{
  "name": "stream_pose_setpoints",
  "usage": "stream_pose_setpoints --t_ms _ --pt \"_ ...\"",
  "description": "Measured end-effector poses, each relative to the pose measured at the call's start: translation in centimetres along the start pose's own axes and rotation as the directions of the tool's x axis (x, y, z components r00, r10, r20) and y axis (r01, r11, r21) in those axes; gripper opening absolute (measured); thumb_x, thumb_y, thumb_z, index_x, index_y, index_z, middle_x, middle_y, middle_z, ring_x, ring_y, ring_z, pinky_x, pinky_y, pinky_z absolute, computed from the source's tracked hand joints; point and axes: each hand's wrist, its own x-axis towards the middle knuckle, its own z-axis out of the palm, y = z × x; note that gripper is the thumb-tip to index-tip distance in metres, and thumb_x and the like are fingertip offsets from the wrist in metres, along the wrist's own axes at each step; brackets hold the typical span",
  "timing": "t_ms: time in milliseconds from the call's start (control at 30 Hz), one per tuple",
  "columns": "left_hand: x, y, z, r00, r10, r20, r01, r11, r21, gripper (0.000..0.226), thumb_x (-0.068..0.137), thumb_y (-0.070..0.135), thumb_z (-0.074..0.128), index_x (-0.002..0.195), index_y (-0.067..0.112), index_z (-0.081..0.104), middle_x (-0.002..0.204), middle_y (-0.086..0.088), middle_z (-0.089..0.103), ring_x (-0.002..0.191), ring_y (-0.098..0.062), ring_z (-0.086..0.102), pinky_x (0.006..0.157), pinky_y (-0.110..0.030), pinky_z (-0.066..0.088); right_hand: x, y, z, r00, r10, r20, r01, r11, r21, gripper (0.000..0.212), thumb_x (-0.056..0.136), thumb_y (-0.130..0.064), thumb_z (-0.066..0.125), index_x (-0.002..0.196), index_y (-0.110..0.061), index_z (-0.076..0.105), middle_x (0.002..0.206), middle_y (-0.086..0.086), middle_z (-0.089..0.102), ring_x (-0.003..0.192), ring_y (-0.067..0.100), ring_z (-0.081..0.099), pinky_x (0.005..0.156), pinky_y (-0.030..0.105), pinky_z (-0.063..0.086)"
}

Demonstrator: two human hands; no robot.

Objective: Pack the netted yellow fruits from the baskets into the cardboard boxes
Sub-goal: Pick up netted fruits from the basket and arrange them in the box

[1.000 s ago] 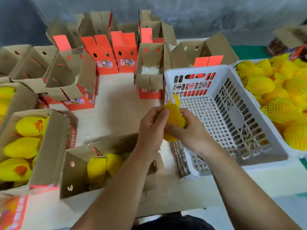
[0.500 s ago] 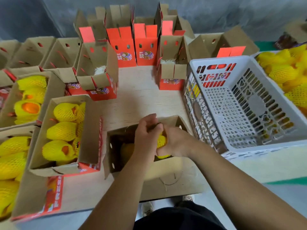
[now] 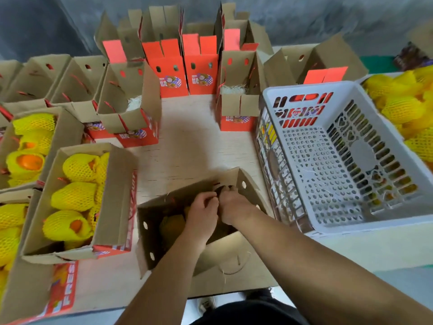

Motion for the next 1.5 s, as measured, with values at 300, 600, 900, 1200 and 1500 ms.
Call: stream_pose_setpoints --t_ms 300,600,900,1200,1500 --pt "1.7 10.8 12.7 0.875 0.484 0.004 -0.483 0.873 0.07 0.02 0.107 0.029 0.048 0.106 0.023 0.067 0.096 0.005 0.072 0.093 -0.014 0.068 0.085 -0.042 0.054 -5.5 13.1 -9.3 0.67 -0.019 -0.742 0.532 0.709 0.462 0.037 0.099 -0.009 0.046 0.133 -0.014 0.06 0.115 -0.001 0.07 0.101 0.01 0.066 0.089 0.016 0.047" --pt "11.0 15.6 22.4 0.738 0.509 0.443 -0.437 -0.139 0.888 0.022 0.096 0.024 0.052 0.108 0.025 0.07 0.109 0.0 0.069 0.118 -0.027 0.055 0.112 -0.046 0.028 7.4 24.1 -13.7 0.918 -0.03 -0.396 0.183 0.917 0.355 0.04 0.098 -0.004 0.047 0.136 -0.016 0.052 0.128 0.009 0.062 0.108 0.027 0.064 0.085 0.038 0.053" --pt "12.4 15.8 23.1 0.774 0.541 0.328 -0.385 -0.01 0.923 0.016 0.097 0.038 0.057 0.095 0.038 0.073 0.093 0.019 0.069 0.102 -0.007 0.06 0.115 -0.031 0.016 19.9 25.9 -14.2 0.951 -0.242 -0.193 0.252 0.967 0.029 0.102 0.089 -0.006 0.07 0.162 -0.036 0.004 0.17 0.001 0.009 0.152 0.042 0.016 0.116 0.06 0.029" --pt "12.3 15.8 23.0 0.792 0.523 0.315 -0.39 0.036 0.92 0.025 0.101 0.04 0.045 0.093 0.035 0.069 0.09 0.018 0.066 0.098 -0.008 0.058 0.118 -0.032 0.016 22.7 23.8 -12.7 0.91 -0.193 -0.366 0.208 0.978 0.0 0.058 0.099 -0.016 0.054 0.15 -0.016 0.027 0.156 0.013 0.027 0.125 0.038 0.051 0.097 0.052 0.049" --pt "11.9 15.5 22.4 0.665 0.704 0.251 -0.541 0.222 0.811 0.033 0.099 0.04 0.052 0.129 0.028 0.058 0.135 0.006 0.057 0.124 -0.019 0.053 0.109 -0.037 0.033 10.5 25.3 -14.9 0.938 0.275 -0.211 0.075 0.433 0.898 0.036 0.087 -0.046 0.066 0.094 -0.012 0.071 0.072 -0.001 0.068 0.075 0.021 0.068 0.054 0.021 0.05"
